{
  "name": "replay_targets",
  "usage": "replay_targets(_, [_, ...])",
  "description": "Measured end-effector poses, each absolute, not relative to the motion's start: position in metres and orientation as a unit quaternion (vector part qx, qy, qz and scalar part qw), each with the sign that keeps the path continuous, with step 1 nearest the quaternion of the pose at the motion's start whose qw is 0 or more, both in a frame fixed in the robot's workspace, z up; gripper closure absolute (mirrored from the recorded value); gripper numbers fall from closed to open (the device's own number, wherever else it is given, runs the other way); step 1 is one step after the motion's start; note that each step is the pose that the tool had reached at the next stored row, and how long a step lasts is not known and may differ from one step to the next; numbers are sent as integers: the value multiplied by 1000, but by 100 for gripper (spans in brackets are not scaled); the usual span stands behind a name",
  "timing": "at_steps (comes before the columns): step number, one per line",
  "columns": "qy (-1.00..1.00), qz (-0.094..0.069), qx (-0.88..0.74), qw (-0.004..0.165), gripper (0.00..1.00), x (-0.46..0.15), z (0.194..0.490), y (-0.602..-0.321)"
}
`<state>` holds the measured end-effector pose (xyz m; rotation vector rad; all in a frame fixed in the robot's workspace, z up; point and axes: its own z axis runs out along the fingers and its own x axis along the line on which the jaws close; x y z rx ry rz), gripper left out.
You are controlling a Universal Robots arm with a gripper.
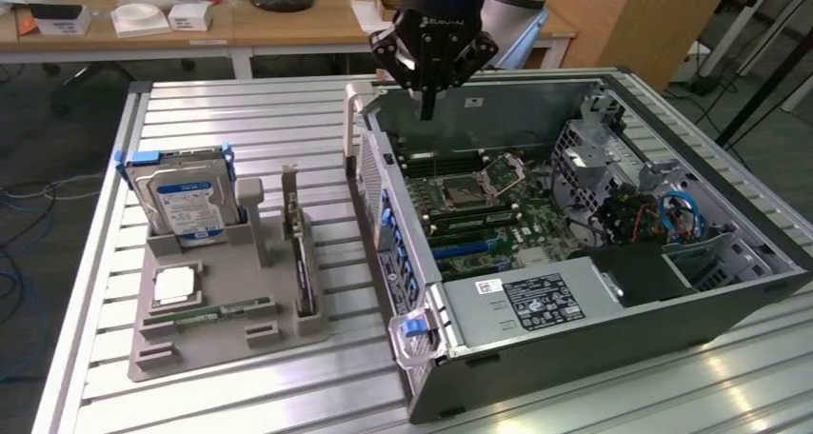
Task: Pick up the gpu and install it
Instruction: 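Reach for the gpu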
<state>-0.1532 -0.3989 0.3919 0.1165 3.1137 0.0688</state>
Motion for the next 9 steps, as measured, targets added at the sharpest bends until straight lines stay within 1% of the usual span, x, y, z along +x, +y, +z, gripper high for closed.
replay_targets(9, [999, 22, 37, 12, 89, -163, 391, -399])
